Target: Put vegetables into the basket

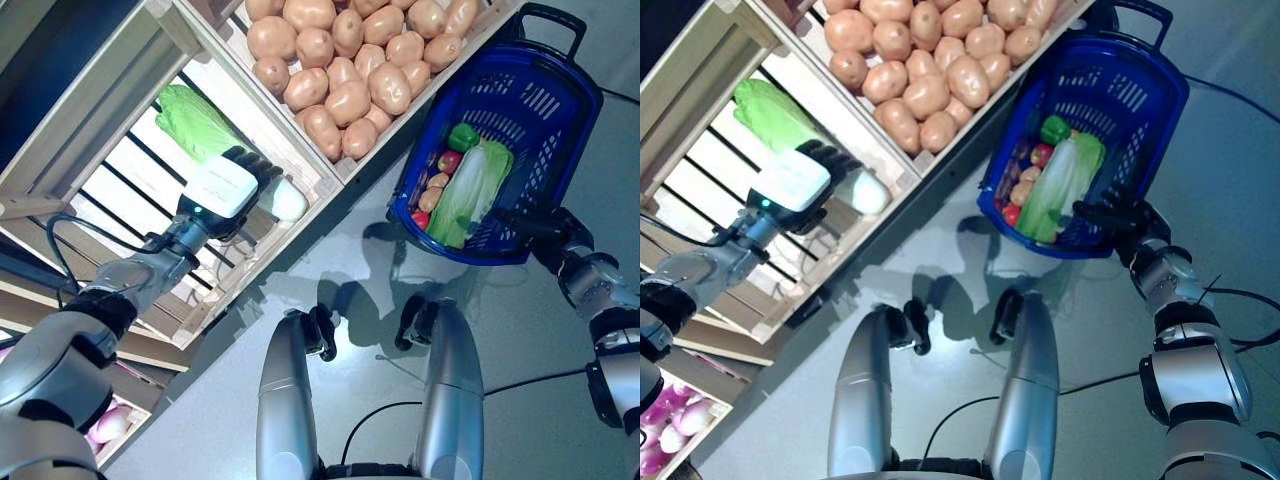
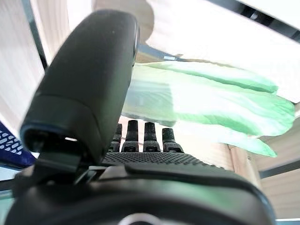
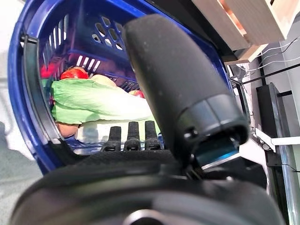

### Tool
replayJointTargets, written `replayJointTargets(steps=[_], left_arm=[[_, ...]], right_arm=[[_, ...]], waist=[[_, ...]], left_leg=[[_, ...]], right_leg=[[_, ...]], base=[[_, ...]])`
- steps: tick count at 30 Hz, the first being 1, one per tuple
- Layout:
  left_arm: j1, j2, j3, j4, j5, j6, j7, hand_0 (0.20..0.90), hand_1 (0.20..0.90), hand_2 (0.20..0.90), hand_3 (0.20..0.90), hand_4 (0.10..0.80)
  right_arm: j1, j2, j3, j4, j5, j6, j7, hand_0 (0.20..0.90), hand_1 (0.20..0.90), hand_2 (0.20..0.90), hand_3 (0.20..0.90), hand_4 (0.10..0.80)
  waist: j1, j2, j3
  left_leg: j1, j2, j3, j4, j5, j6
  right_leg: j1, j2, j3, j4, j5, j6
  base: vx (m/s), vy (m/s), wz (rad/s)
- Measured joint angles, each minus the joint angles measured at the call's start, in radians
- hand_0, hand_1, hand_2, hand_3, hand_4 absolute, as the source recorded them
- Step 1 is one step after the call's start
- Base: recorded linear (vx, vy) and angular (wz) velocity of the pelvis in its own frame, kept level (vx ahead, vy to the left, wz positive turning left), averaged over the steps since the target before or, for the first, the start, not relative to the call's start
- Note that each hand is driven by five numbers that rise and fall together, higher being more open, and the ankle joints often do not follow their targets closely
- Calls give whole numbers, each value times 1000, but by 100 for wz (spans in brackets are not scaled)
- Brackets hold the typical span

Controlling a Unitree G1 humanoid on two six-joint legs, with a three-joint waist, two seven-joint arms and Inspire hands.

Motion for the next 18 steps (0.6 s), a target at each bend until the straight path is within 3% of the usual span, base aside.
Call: replayJointTargets(steps=[4, 13, 18], left_arm=[[-56, -51, -5, 37, 5, 22, -31, 900, 900, 900, 900, 800], [-188, -65, -102, 92, 94, 55, -48, 900, 900, 900, 900, 800], [-237, -73, -119, 89, 118, 86, -83, 900, 900, 900, 900, 800]], right_arm=[[-12, 0, 3, 1, 2, 0, 1, 900, 900, 900, 900, 800], [-66, -2, 48, 0, 2, -2, 10, 900, 900, 900, 900, 800], [-92, -3, 79, 1, 3, -7, 10, 900, 900, 900, 900, 800]], waist=[[-1, 0, 0], [-4, 0, 0], [-4, 0, 0]], left_leg=[[-26, 1, -1, 6, -1, 1], [-96, 26, -2, 45, -8, 6], [-141, 33, -4, 67, -11, 13]], right_leg=[[-25, 4, 0, 0, 4, -2], [-87, 24, 1, 8, 21, -7], [-129, 26, 3, 19, 28, -9]], base=[[-23, 9, -1], [-18, 13, -6], [-3, 2, -1]])
